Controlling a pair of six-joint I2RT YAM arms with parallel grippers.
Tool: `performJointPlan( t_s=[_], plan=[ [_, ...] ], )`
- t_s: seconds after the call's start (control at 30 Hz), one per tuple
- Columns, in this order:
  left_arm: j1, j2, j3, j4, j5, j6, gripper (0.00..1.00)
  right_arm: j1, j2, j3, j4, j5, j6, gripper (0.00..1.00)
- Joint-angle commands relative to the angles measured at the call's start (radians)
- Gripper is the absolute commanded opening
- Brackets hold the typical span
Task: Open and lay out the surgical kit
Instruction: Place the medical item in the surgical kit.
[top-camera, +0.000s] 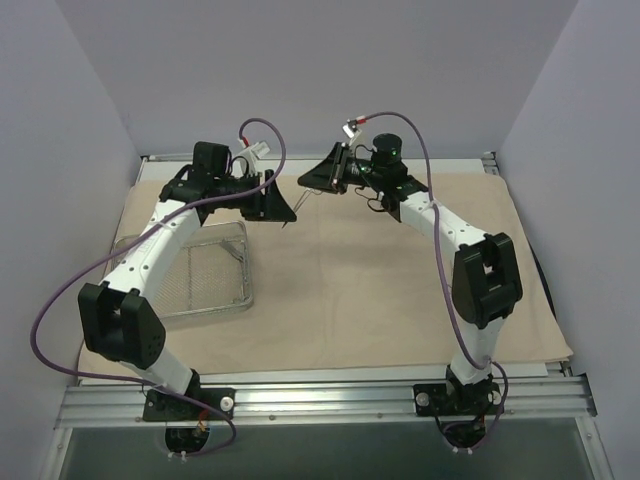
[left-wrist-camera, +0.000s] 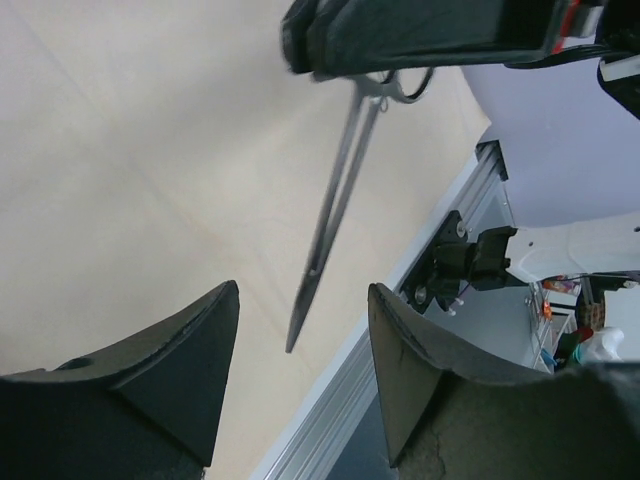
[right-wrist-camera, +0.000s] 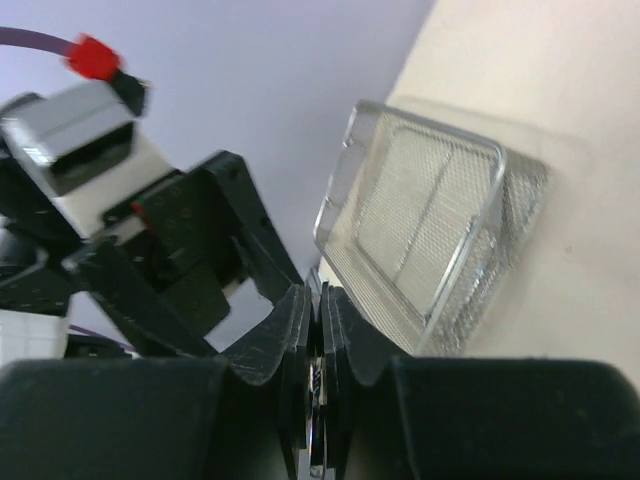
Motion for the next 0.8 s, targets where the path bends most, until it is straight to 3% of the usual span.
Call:
performJointPlan(
  t_s=[0.0, 0.13, 0.27, 0.3, 0.33, 0.43, 0.53, 0.57, 0.6, 0.7, 0.77],
  plan=[
    [-0.004, -0.037, -0.016, 0.172, 0.088, -0.089, 0.63, -0.014, -0.115, -0.023, 0.327, 0.035, 0.136, 0.0],
    [-0.004, -0.043, -0.022, 0.204, 0.116, -0.097, 0.62, -0.011, -0.126, -0.031, 0.355, 0.029, 0.163, 0.0],
    [-0.004, -0.043, -0.038, 0.226, 0.159, -0.112, 0.33, -0.012, -0.143, -0.049, 0.363, 0.03, 0.166, 0.0],
    [-0.003, -0.051, -0.045, 0.229, 0.159, -0.115, 0.15, -0.012, -0.144, -0.051, 0.355, 0.032, 0.164, 0.0],
    [0.002, -0.054, -0.056, 0.233, 0.16, -0.127, 0.05, -0.012, -0.147, -0.049, 0.345, 0.031, 0.16, 0.0],
    [0.011, -0.06, -0.058, 0.25, 0.166, -0.143, 0.02, -0.011, -0.155, -0.051, 0.306, 0.026, 0.137, 0.0],
    [0.014, -0.055, -0.017, 0.157, 0.13, -0.097, 0.02, -0.017, -0.176, -0.014, 0.06, 0.059, -0.018, 0.38],
    [0.017, -0.052, -0.009, 0.132, 0.121, -0.082, 0.02, -0.015, -0.183, 0.05, -0.055, 0.087, -0.214, 0.53],
    [0.022, -0.048, -0.003, 0.115, 0.117, -0.069, 0.02, -0.012, -0.187, 0.088, -0.293, 0.122, -0.313, 0.58],
    [0.03, -0.036, 0.013, 0.025, 0.096, 0.006, 0.02, -0.005, -0.195, 0.191, -0.617, 0.242, -0.6, 0.64],
    [0.03, -0.029, 0.013, -0.026, 0.093, 0.027, 0.02, 0.005, -0.212, 0.213, -0.747, 0.318, -0.71, 0.65]
  ],
)
